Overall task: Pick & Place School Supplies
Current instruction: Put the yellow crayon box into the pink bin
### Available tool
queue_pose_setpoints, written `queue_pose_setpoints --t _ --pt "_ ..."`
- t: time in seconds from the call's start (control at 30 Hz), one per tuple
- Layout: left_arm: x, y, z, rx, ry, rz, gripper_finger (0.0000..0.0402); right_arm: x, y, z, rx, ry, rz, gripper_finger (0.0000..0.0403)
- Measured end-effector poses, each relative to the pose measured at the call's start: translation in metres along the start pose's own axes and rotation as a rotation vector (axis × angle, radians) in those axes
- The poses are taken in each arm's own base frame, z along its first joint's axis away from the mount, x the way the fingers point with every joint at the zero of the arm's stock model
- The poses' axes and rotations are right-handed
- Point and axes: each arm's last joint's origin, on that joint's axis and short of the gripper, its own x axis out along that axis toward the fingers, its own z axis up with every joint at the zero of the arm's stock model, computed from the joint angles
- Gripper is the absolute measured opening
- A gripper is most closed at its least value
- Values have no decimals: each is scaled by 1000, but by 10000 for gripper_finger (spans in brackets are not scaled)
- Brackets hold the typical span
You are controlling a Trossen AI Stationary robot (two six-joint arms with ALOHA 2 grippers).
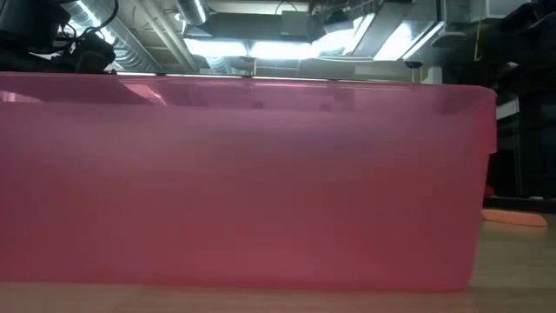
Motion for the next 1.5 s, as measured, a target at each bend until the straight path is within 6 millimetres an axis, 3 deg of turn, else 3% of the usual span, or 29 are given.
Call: queue_pose_setpoints --t 0.17,0.37,0.63,0.9,1.0,1.1,1.27,1.43,1.5 --pt "0 0 0 0 0 0 169 0 -2 9 -11 -96 -80 242" --pt "0 0 0 0 0 0 169 -2 -5 19 594 -280 -163 242" --pt "0 0 0 -1 -2 0 169 5 -12 -5 1253 -193 -341 242" --pt "0 0 0 0 -1 0 169 9 -13 -12 1568 -186 -379 242" --pt "0 1 0 29 -2 28 169 9 -15 -11 1602 -256 -409 242" --pt "0 5 2 201 -19 174 169 9 -16 -1 1579 -381 -368 242" --pt "-1 9 2 335 -1 305 169 4 -13 33 1283 -632 -183 242" --pt "-1 8 3 322 -8 289 169 -4 -8 56 1069 -752 -97 242" --pt "0 5 3 186 -32 171 169 -6 -6 68 981 -771 -118 242"
